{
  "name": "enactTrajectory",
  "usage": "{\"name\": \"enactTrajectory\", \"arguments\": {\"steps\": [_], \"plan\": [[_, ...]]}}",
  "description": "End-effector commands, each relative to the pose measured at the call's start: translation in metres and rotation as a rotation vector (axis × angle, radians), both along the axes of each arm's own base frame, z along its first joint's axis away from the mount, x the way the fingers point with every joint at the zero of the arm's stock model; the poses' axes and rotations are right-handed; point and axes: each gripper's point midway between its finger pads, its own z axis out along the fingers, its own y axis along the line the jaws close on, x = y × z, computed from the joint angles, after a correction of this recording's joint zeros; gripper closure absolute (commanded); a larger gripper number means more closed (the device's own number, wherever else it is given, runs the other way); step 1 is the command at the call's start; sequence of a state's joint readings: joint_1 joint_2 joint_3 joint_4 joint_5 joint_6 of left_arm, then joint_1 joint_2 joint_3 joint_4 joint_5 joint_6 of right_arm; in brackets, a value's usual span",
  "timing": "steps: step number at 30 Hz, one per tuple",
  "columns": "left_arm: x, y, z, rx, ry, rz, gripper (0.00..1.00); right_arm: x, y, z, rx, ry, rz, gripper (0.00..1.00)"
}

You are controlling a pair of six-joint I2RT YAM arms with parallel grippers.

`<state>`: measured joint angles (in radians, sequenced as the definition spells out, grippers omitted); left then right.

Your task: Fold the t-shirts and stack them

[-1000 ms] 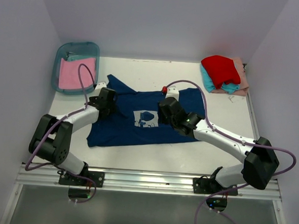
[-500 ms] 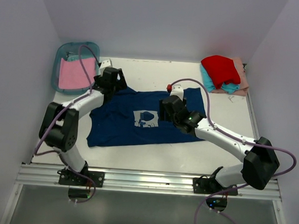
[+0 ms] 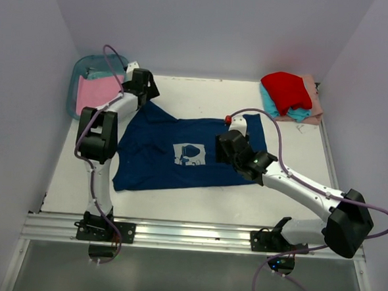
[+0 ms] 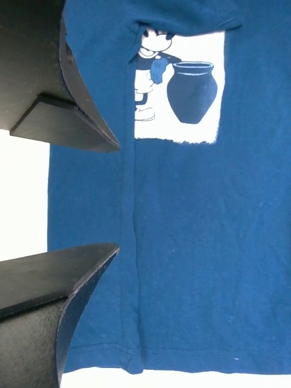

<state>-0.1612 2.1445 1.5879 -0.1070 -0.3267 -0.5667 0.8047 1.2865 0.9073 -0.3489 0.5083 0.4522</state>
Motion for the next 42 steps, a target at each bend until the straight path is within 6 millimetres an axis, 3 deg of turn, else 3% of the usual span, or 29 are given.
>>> {"name": "enactTrajectory", "arguments": {"steps": [1, 8, 16, 21, 29, 37, 40, 42], "plan": [[0.013, 0.018, -0.009, -0.028, 0.028, 0.048, 0.09, -0.002, -0.009, 0.002, -0.004, -0.008, -0.029, 0.36], [0.020, 0.033, -0.033, -0.048, 0.090, 0.095, 0.12, -0.002, -0.009, -0.002, 0.002, 0.004, -0.037, 0.39], [0.020, 0.036, -0.051, -0.094, 0.111, 0.106, 0.20, -0.003, -0.016, -0.003, 0.007, 0.001, -0.058, 0.43], [0.014, 0.036, -0.062, -0.122, 0.122, 0.105, 0.34, -0.005, -0.019, -0.005, 0.004, 0.008, -0.064, 0.45], [0.015, 0.036, -0.063, -0.150, 0.102, 0.095, 0.55, -0.006, -0.020, -0.006, 0.005, 0.008, -0.067, 0.46], [0.019, 0.037, -0.074, -0.190, 0.108, 0.083, 0.59, -0.006, -0.022, -0.003, 0.014, 0.004, -0.070, 0.47], [0.018, 0.036, -0.080, -0.207, 0.118, 0.075, 0.65, -0.006, -0.022, -0.002, 0.016, 0.003, -0.073, 0.48], [0.019, 0.036, -0.084, -0.219, 0.121, 0.067, 0.75, -0.006, -0.022, -0.002, 0.017, 0.005, -0.073, 0.49]]}}
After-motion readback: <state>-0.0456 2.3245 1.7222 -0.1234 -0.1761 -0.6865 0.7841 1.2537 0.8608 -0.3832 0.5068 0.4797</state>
